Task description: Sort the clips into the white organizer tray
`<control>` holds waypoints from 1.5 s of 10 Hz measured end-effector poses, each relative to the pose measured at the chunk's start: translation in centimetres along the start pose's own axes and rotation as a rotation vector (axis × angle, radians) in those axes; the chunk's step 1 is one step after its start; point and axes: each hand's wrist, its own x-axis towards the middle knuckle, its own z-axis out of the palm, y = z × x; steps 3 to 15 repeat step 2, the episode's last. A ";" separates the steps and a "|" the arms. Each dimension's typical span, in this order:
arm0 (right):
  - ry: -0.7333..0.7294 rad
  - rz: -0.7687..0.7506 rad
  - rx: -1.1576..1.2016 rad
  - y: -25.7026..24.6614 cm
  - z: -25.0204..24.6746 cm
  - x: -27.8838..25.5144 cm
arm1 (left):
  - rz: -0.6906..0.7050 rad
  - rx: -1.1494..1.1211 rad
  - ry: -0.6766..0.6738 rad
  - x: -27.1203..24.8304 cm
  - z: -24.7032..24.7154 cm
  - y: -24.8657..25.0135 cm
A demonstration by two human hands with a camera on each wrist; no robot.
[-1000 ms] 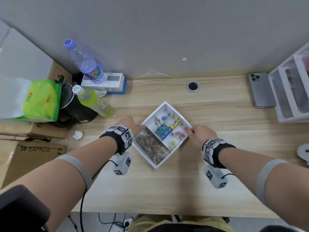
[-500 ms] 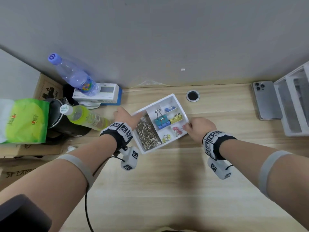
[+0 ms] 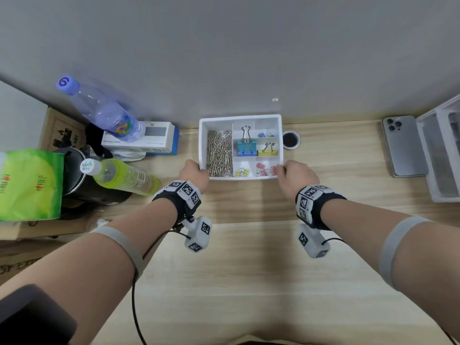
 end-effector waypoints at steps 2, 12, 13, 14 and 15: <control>-0.019 0.041 0.297 0.1 -0.6 0.2 | 0.012 -0.126 -0.184 1.2 0.1 -1.1; -0.019 0.041 0.297 0.1 -0.6 0.2 | 0.012 -0.126 -0.184 1.2 0.1 -1.1; -0.019 0.041 0.297 0.1 -0.6 0.2 | 0.012 -0.126 -0.184 1.2 0.1 -1.1; -0.019 0.041 0.297 0.1 -0.6 0.2 | 0.012 -0.126 -0.184 1.2 0.1 -1.1; -0.019 0.041 0.297 0.1 -0.6 0.2 | 0.012 -0.126 -0.184 1.2 0.1 -1.1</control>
